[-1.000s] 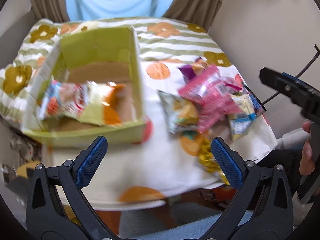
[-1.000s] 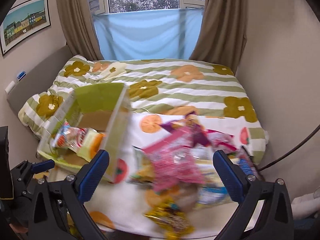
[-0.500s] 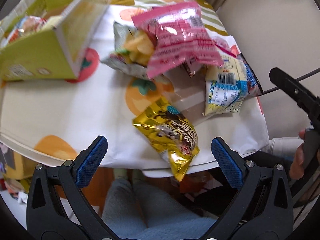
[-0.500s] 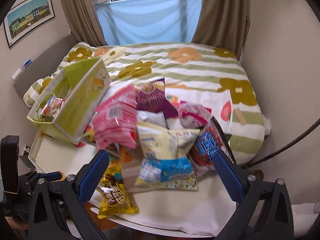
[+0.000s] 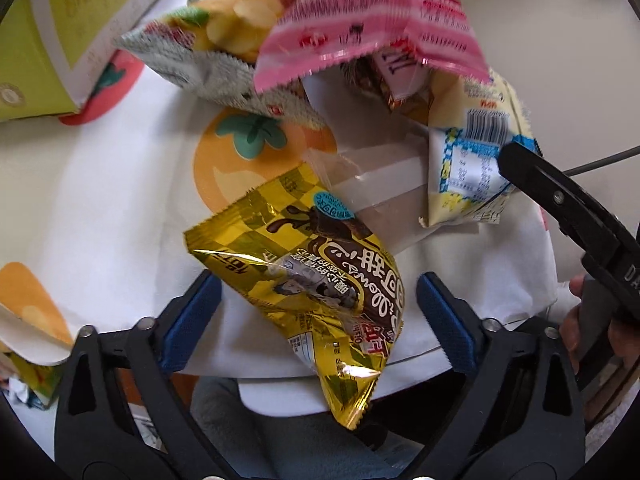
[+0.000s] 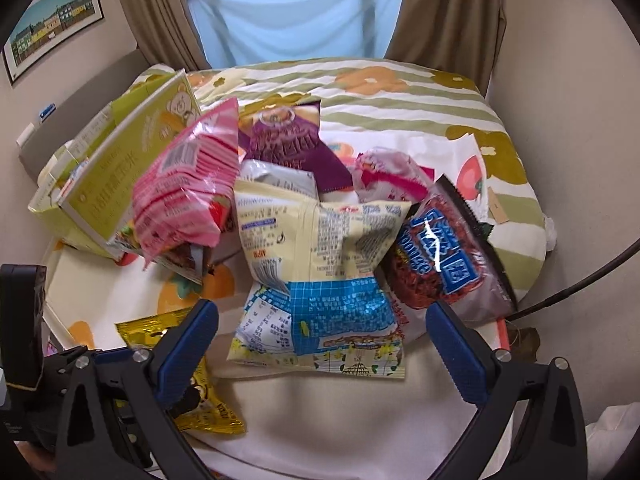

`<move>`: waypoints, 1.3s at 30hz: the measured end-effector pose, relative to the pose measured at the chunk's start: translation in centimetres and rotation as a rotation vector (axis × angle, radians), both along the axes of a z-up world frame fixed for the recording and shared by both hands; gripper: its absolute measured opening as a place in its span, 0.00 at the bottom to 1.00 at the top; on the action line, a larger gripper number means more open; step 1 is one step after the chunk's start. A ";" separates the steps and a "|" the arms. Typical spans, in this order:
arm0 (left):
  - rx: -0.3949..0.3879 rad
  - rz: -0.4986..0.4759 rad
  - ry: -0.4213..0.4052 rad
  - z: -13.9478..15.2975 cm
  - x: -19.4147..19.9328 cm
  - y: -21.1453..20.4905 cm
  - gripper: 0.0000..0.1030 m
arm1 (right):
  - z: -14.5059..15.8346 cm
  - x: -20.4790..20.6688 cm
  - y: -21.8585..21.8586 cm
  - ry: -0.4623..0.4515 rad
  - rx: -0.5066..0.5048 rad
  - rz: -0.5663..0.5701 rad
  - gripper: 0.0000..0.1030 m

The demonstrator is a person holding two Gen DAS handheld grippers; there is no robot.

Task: Organize snacks
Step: 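Grasp the gold chocolate bag with left tool while right tool grasps blue-white chip bag, then carry both bags over the box and release them inside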

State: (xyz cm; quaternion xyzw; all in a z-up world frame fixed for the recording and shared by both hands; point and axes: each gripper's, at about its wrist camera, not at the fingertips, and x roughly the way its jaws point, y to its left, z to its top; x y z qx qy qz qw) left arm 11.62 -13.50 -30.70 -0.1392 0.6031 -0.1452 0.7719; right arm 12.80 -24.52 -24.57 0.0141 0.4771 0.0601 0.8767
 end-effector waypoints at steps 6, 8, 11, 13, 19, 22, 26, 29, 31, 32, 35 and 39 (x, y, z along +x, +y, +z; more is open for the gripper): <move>-0.004 -0.020 -0.012 -0.5 0.3 -0.9 0.75 | -0.9 1.0 -0.1 0.007 0.018 -0.003 1.00; -0.004 -0.024 -0.014 -0.4 0.7 -0.9 0.74 | -1.1 1.3 0.0 0.005 0.020 0.002 1.00; -0.004 -0.033 -0.016 -0.6 0.7 -0.9 0.69 | -1.5 1.9 0.2 0.009 0.024 0.005 1.00; -0.012 -0.031 -0.011 -0.4 0.4 -0.6 0.66 | -1.6 2.1 0.3 0.011 0.027 0.002 0.99; -0.033 -0.016 0.000 -0.1 0.3 1.3 0.60 | -2.4 2.8 0.7 0.035 0.025 0.004 0.90; -0.031 -0.010 -0.001 0.1 0.1 1.5 0.59 | -2.6 2.9 0.6 0.038 0.024 0.002 0.87; -0.029 0.003 -0.002 0.7 -0.6 2.6 0.59 | -2.8 3.1 0.7 0.041 0.024 0.003 0.82; -0.030 0.016 -0.006 1.1 -1.1 3.8 0.58 | -2.8 3.0 0.7 0.037 0.025 0.004 0.75; -0.030 0.024 -0.008 1.5 -1.0 3.8 0.58 | -2.7 2.9 0.6 0.039 0.038 0.004 0.67; -0.029 0.026 -0.011 1.7 -1.0 3.8 0.58 | -2.6 2.8 0.6 0.037 0.043 0.005 0.64; -0.030 0.030 -0.023 2.6 -1.1 4.2 0.58 | -2.2 2.4 0.9 0.031 0.037 0.010 0.58; -0.030 0.028 -0.046 3.9 -1.4 4.1 0.58 | -1.6 1.8 0.5 0.033 0.054 -0.012 0.57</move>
